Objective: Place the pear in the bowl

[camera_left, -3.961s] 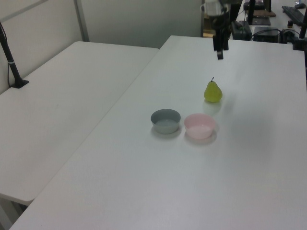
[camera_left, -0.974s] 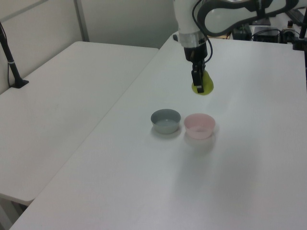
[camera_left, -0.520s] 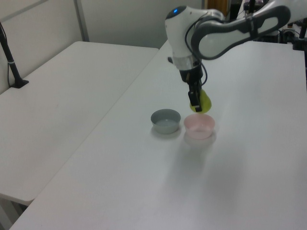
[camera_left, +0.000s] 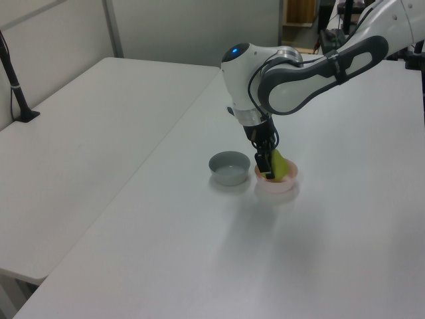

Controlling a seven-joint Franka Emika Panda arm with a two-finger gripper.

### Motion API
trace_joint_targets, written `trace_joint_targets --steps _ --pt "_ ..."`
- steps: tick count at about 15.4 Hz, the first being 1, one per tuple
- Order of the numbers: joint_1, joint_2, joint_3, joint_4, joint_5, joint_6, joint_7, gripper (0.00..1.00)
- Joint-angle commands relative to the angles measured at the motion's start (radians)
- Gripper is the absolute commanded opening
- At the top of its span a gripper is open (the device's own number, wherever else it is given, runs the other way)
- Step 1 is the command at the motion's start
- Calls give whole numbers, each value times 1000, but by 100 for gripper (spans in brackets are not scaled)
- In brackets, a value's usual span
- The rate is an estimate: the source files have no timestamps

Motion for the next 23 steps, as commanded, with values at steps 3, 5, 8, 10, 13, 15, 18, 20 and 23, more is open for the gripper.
trace_joint_targets --steps 3,5,8,10,13,15,18,20,23 --pt "0 -45 -15 -28 -1 13 5 100" --pt "0 -77 -20 -28 -1 7 5 100" --pt "-23 -160 -26 -22 4 -60 8 100" --pt "-63 -247 -26 -22 4 -149 5 100" --pt "-142 -339 -26 -23 2 -214 1 100" --pt "-204 -375 -28 -22 2 -246 -36 100" --pt "-242 -389 -29 -23 -10 -254 -33 100" --pt "-253 -386 -29 -28 -19 -251 -30 100" --pt "-279 -389 -32 -22 -19 -248 -28 100"
